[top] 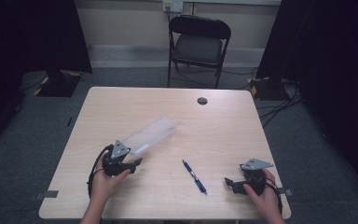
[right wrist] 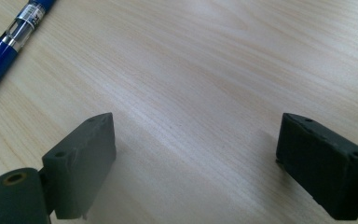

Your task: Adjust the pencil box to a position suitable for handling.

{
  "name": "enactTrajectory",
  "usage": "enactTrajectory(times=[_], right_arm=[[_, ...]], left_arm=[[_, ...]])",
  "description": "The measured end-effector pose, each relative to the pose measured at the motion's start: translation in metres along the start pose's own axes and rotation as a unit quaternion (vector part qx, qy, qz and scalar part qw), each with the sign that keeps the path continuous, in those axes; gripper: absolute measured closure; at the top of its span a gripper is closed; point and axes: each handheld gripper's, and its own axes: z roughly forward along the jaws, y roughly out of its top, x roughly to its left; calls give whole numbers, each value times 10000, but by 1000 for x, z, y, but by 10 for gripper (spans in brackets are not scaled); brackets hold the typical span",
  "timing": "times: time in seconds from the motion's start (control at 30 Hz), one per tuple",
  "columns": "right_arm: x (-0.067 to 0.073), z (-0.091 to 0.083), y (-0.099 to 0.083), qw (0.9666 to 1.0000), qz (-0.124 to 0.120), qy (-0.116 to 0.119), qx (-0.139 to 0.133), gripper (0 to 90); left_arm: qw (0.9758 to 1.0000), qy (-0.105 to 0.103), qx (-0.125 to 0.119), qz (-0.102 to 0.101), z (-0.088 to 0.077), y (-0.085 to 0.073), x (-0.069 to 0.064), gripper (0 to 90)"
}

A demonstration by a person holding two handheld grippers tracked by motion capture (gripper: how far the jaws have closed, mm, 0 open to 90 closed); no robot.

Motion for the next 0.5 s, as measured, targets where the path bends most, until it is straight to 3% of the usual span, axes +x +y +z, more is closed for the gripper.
enactTrajectory(times=[0.07,0.2,0.27,0.33,0.5], right_arm=[[0,0,0,10000,2,8,-5,107],[0,0,0,10000,3,7,-4,107],[0,0,0,10000,2,7,-5,107],[0,0,0,10000,2,7,-5,107],[0,0,0,10000,2,8,-5,107]], left_arm=[[9999,5,6,-149,1,2,0,425],[9998,30,74,-178,3,3,2,481],[9999,48,119,-74,4,3,4,512],[9997,67,112,-198,4,4,1,537],[9997,60,176,-189,6,6,-1,597]])
